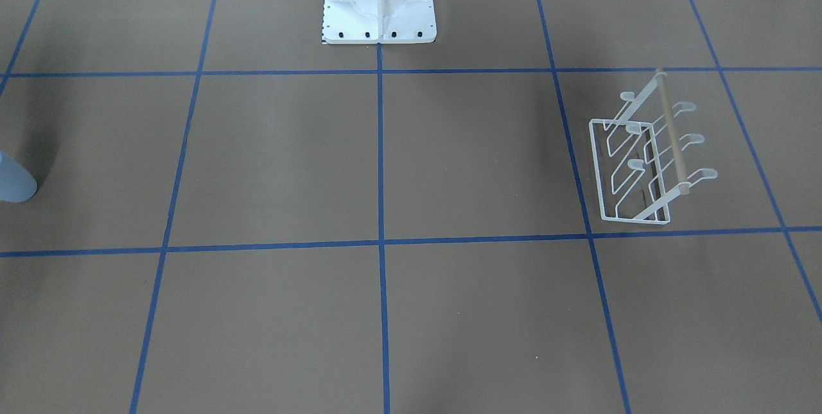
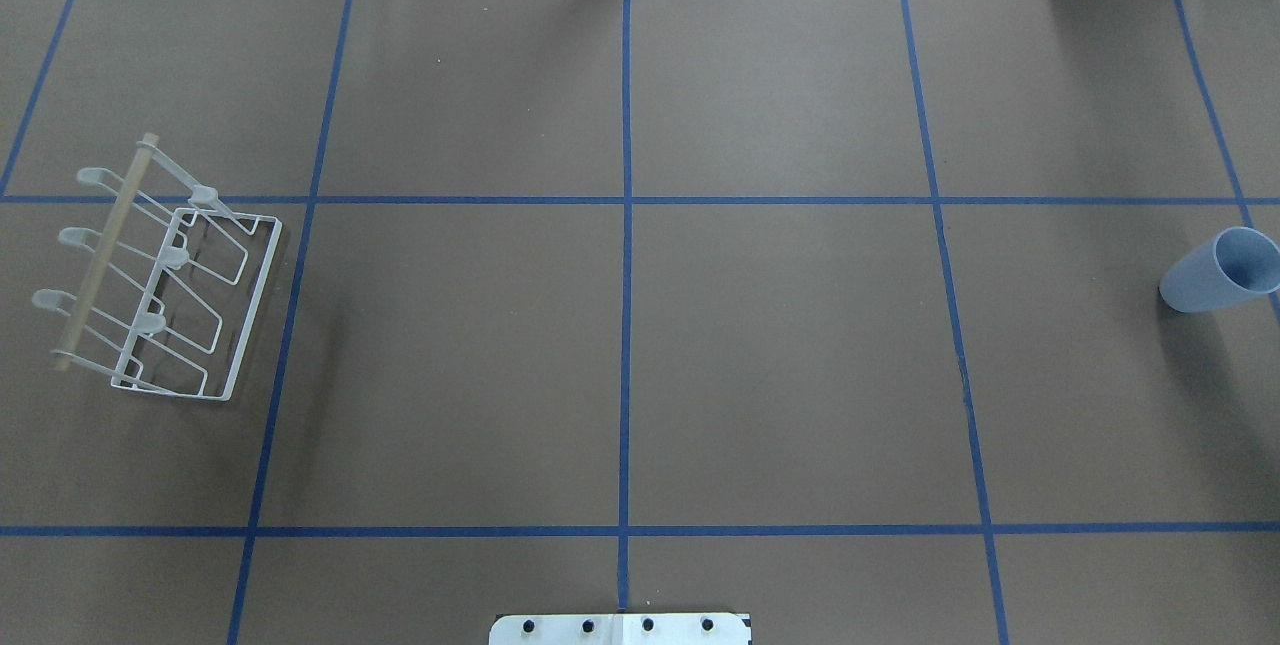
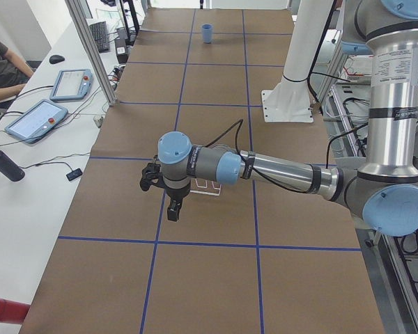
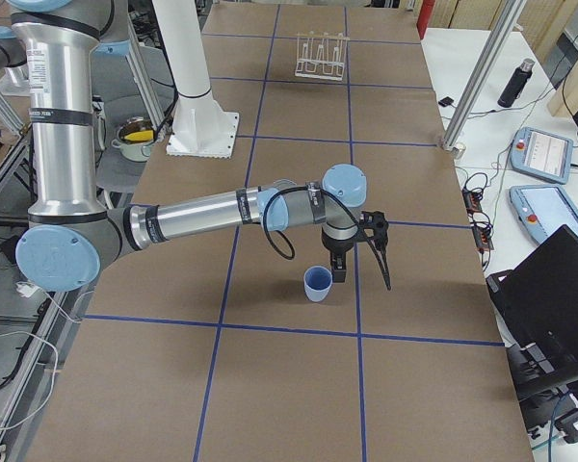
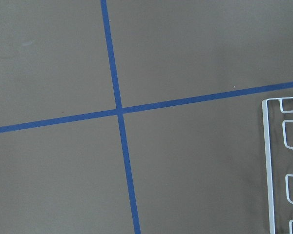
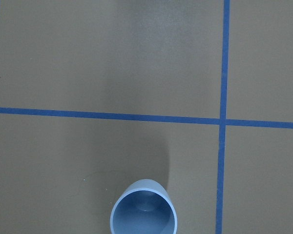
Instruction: Hang cup on cup holder
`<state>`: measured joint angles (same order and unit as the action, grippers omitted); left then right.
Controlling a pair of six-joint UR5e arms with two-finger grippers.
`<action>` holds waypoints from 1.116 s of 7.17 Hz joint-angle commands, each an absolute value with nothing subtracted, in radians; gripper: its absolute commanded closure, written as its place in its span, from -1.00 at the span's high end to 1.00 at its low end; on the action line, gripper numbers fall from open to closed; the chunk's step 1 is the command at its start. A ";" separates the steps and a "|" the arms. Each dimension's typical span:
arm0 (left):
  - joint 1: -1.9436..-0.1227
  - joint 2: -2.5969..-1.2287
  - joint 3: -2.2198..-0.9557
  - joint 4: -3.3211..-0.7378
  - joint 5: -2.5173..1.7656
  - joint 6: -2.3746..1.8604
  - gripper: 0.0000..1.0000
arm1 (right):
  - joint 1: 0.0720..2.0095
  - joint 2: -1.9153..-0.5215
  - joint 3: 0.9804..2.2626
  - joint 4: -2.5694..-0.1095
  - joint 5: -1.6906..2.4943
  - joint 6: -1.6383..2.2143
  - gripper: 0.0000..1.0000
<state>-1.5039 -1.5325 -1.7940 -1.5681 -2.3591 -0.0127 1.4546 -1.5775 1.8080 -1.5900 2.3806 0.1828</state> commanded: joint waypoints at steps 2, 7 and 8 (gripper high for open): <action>-1.503 -1.532 -1.787 -1.568 -2.359 -0.017 0.96 | 1.416 -1.598 1.790 -1.502 2.404 0.190 1.00; -1.500 -1.532 -1.796 -1.568 -2.359 -0.020 0.96 | 1.338 -1.603 1.689 -1.427 2.321 0.192 1.00; -1.500 -1.532 -1.798 -1.568 -2.359 -0.020 0.96 | 1.319 -1.611 1.686 -1.428 2.312 0.192 1.00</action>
<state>-1.5003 -1.5326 -1.7955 -1.5677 -2.3593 -0.0196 1.3429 -1.6021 1.6961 -1.4385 2.3375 0.1920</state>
